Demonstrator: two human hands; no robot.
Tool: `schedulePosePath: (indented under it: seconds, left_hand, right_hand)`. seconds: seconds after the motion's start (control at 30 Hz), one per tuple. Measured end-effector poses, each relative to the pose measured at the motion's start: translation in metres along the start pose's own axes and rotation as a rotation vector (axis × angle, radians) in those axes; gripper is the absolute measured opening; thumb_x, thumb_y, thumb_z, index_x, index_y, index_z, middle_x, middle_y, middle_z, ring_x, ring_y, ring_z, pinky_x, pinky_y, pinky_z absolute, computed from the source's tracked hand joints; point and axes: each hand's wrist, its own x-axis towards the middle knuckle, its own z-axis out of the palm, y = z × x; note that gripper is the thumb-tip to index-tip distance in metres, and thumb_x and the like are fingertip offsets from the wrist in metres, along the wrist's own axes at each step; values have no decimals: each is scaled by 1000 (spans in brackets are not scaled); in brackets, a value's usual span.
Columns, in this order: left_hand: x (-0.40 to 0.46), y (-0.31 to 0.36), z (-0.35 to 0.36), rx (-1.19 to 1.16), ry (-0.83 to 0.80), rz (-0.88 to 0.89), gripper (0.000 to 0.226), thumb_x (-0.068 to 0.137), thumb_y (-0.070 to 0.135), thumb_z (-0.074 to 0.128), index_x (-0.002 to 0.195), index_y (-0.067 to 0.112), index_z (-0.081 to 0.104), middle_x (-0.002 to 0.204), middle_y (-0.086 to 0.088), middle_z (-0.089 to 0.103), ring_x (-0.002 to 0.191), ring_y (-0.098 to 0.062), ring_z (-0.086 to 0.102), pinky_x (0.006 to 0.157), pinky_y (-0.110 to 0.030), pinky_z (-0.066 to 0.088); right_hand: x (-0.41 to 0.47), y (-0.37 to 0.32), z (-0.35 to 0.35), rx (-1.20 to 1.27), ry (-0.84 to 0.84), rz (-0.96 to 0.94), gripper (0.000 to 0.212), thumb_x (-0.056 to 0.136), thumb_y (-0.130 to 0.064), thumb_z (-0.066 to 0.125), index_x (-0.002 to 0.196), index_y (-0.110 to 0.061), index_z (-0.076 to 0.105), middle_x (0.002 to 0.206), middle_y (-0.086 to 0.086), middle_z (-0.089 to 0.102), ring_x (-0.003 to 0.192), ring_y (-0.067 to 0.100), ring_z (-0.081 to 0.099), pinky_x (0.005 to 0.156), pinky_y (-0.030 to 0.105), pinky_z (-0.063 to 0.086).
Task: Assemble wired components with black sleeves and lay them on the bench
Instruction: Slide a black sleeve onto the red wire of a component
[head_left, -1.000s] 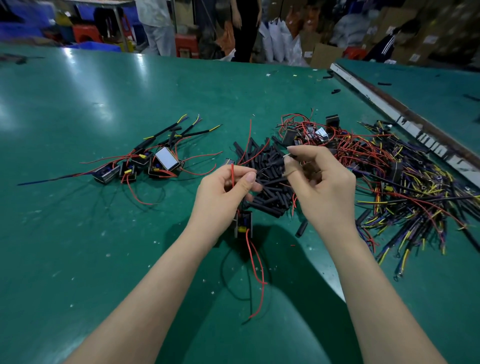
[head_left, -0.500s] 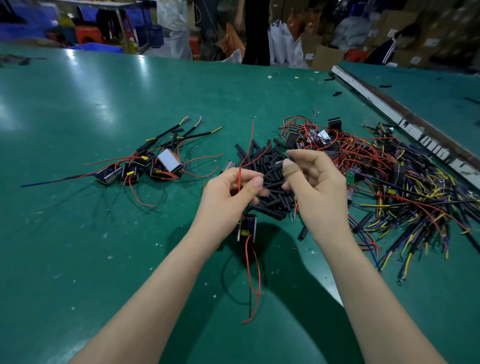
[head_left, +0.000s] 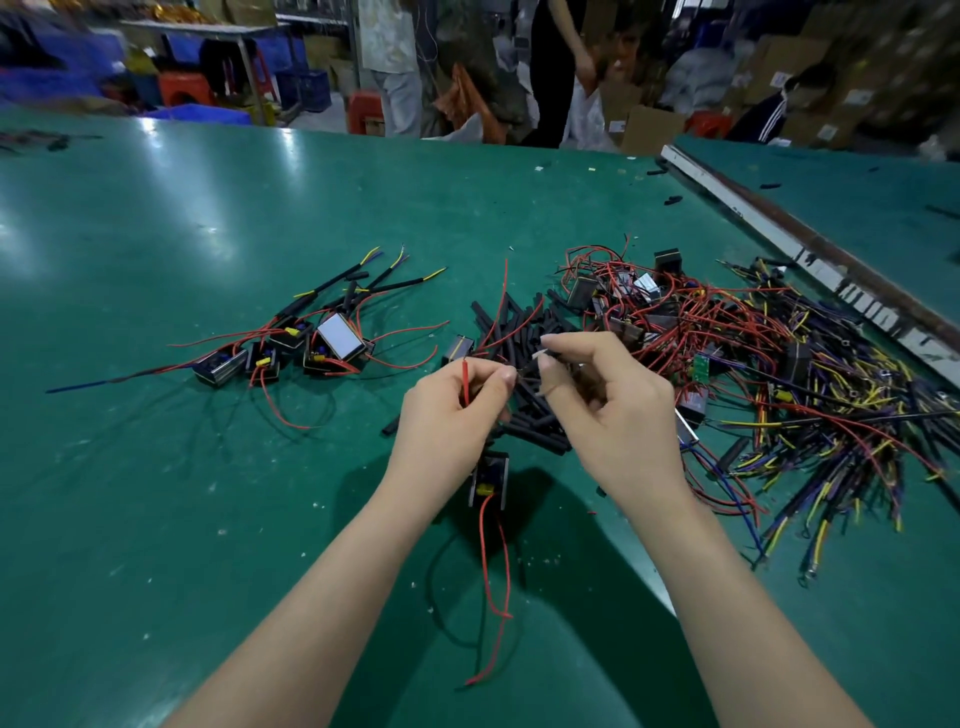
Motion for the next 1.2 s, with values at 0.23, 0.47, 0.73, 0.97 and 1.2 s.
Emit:
schedulePosePath:
  seconds: [0.23,0.47,0.73,0.97,1.2]
  left_hand:
    - [-3,4,2,14,3,-4,21,91,24,61,71,30,64,52,15,59,51,0,50,56,-19,43]
    - [-5,4,0,62,-30,37,20,91,25,61,72,29,63,53,14,60,51,-2,48,56,-20,41]
    - [-5,5,0,140,6,33,18,90,26,58,73,26,63,54,17,61,52,-1,50,58,-16,40]
    - [-6,5,0,163,-4,59,16,90,24,59,74,21,63,55,17,61,54,-1,50,61,-18,42]
    - [-3,3,-2,191,28,57,20,91,28,58,72,24,61,55,19,60,54,1,50,61,-18,40]
  right_hand:
    - [0,-4,2,119,8,127,11,87,-14,65,98,-18,64,82,-17,65,70,-4,59,68,9,43]
    - [4,-6,0,314,-12,309,15,90,-11,65,98,-23,63,89,-10,70,81,-3,64,72,12,47]
    - [5,-8,1,438,-27,384,18,88,-10,66,95,-26,64,88,-5,70,78,0,63,72,20,52]
    - [3,-10,4,401,53,332,17,88,-12,67,96,-26,63,87,-10,70,82,0,64,74,20,51]
    - [3,-5,2,302,-27,293,18,87,-14,68,94,-30,62,83,-14,68,79,0,63,75,19,50]
